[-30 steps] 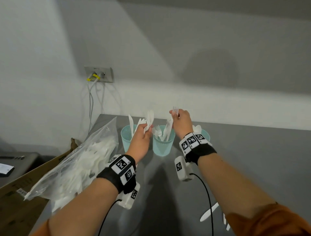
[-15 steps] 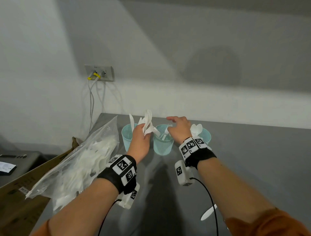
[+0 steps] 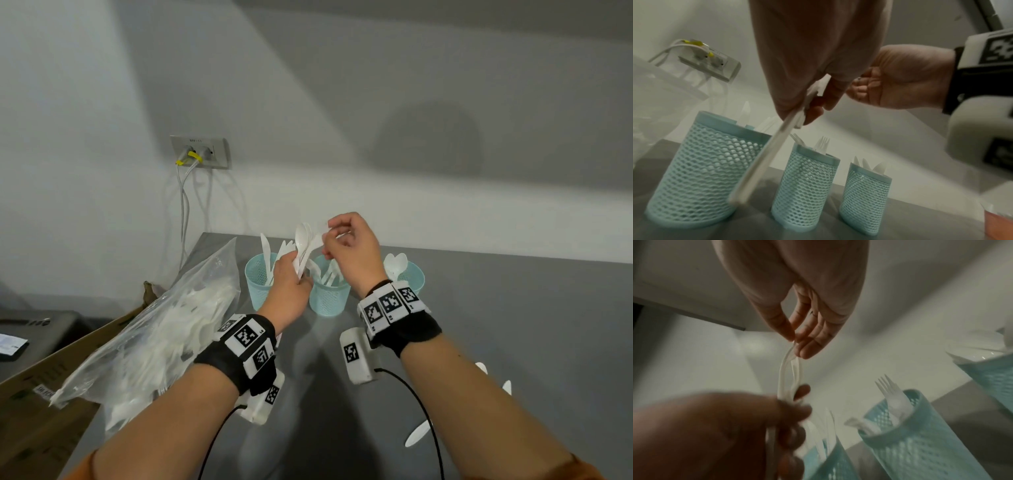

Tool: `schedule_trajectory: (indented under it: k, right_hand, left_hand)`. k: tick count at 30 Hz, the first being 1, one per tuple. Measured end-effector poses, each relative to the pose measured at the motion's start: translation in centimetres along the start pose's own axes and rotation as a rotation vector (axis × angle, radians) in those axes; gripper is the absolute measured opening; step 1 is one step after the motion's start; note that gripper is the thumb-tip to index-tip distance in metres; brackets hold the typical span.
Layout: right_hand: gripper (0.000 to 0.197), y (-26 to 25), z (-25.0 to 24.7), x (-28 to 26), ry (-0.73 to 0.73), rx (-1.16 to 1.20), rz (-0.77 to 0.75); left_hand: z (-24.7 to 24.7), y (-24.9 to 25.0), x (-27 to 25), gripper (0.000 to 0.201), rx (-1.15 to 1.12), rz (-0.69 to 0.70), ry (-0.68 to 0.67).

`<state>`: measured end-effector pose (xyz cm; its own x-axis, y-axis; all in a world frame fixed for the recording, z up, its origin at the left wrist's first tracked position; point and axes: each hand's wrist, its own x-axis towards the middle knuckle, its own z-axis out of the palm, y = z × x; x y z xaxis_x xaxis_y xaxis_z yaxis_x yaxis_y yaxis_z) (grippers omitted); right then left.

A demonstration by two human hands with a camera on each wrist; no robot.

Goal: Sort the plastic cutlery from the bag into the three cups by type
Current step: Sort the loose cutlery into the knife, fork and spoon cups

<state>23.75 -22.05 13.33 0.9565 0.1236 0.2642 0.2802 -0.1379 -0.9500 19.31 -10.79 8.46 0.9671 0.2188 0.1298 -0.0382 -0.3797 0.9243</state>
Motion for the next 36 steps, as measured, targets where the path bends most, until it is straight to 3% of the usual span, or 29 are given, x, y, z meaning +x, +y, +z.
schedule_trajectory:
  k: [2,5,8,13,17,21,26,29,31,33,36]
  right_hand:
    - [0.027,-1.1,-0.9,0.7,0.087,0.058,-0.057]
    - [0.026,-1.9,-2.6,1.7,0.22,0.069,-0.121]
    - [0.027,-0.1,-3.2,2.1,0.248,-0.014,-0.056]
    - [0.011,4.3,-2.8,1.2,0.133,-0.188,0.111]
    - [0.016,3.8,-1.8,0.5,0.018,-0.135,0.054]
    - [0.023,2.9,-1.4,0.2,-0.047,-0.068,-0.009]
    - [0.031,3.5,-1.7,-0.9,-0.096,-0.162,0.029]
    - [0.046,3.5,-2.3,-1.8,-0.084,-0.029,0.111]
    - [0.04,3.5,-3.0,-2.3,-0.067,-0.011,0.2]
    - [0.031,3.7,-3.7,-2.8,-0.174,-0.049,0.293]
    - [0.035,3.6,-4.5,-3.3,-0.329,-0.034,0.335]
  left_hand:
    - [-0.3,-0.2,-0.3,0.041,-0.023,-0.036,-0.026]
    - [-0.6,-0.6,-0.3,0.029,-0.051,-0.044,-0.019]
    - [-0.7,-1.1,0.0,0.035,-0.061,-0.036,-0.04]
    - [-0.4,-1.0,-0.1,0.032,-0.042,-0.032,-0.181]
    - [0.2,-1.0,-0.2,0.038,0.027,-0.003,-0.231]
    - [0.7,-0.2,-0.5,0.039,-0.052,0.06,-0.318]
    - [1.8,0.9,0.0,0.036,-0.118,0.063,-0.286]
    - [2.5,1.2,0.7,0.037,-0.12,0.011,-0.216]
    - [2.9,1.8,1.4,0.041,-0.169,-0.02,-0.168]
    - [3.4,2.6,1.8,0.042,-0.226,-0.033,-0.138]
    - [4.7,3.9,2.0,0.041,-0.309,-0.032,-0.127]
